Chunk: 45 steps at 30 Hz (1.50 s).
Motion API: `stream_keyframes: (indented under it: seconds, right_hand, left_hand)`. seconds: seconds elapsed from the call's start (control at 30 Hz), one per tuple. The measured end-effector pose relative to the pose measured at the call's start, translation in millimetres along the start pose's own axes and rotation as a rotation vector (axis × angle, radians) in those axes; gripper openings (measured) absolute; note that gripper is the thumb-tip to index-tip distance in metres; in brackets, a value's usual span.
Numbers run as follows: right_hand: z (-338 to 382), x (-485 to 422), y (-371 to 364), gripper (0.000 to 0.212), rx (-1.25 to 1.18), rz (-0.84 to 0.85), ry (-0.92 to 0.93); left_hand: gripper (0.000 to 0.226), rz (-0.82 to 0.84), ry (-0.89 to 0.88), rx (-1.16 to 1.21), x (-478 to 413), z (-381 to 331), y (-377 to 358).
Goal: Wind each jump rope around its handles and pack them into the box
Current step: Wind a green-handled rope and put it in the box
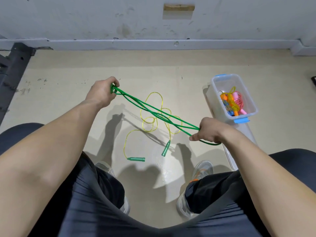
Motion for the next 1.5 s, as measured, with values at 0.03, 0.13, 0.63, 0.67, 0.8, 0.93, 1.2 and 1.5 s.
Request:
stream_keyframes:
  seconds: [0.03,0.13,0.63,0.67,0.8,0.93,1.2,1.5]
  right_hand:
    - [-2.4,0.4,1.6,0.052,0.036,-0.015,-0.032]
    - [-8.2,-0.6,3.4,0.048,0.055,-0.044,-0.064]
    - [-16.6,-6.4,19.8,0.042,-1.372,-0.175,-0.246]
    - [-21.6,-6.1,20.6,0.041,-1.423,-0.200,-0.284]
    - [-30.9,-10.3,34.1,0.016,-1.072,-0.469,-0.230]
    - [-12.9,-25.7,28.2,0.020,-0.550,-0.450,-0.161]
    - [13.1,-16.3,-2.2,0.075,0.259,-0.040,-0.165]
    - [88.1,-9.3,15.7,0.037,-0.411,-0.376,0.403]
  left_hand:
    - [0.031,0.012,0.004,-0.001,1.1,-0.4,-2.1]
    - [0.032,0.026,0.042,0.036,4.8,-0.8,-3.9]
    - [0.032,0.094,0.015,0.269,13.4,-43.3,-7.3]
    - [0.032,0.102,0.029,0.305,14.9,-43.6,-8.1]
    - [0.033,0.199,0.077,0.514,24.2,-59.6,-19.9]
    - [0.031,0.321,0.066,0.613,39.6,-88.2,-32.4]
    - [0.032,0.360,0.190,0.710,58.4,-104.0,-41.4]
    - [0.032,0.395,0.183,0.788,67.6,-120.8,-47.9]
Point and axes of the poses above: each hand's wrist, its own x-axis away from the middle knuckle, its own y-axis out of the back of the hand, z = x × y, the point moved 8 cm from there along -x, towards the middle knuckle, and after that the axes turned 3 degrees about -z, right-handed, at the moved point
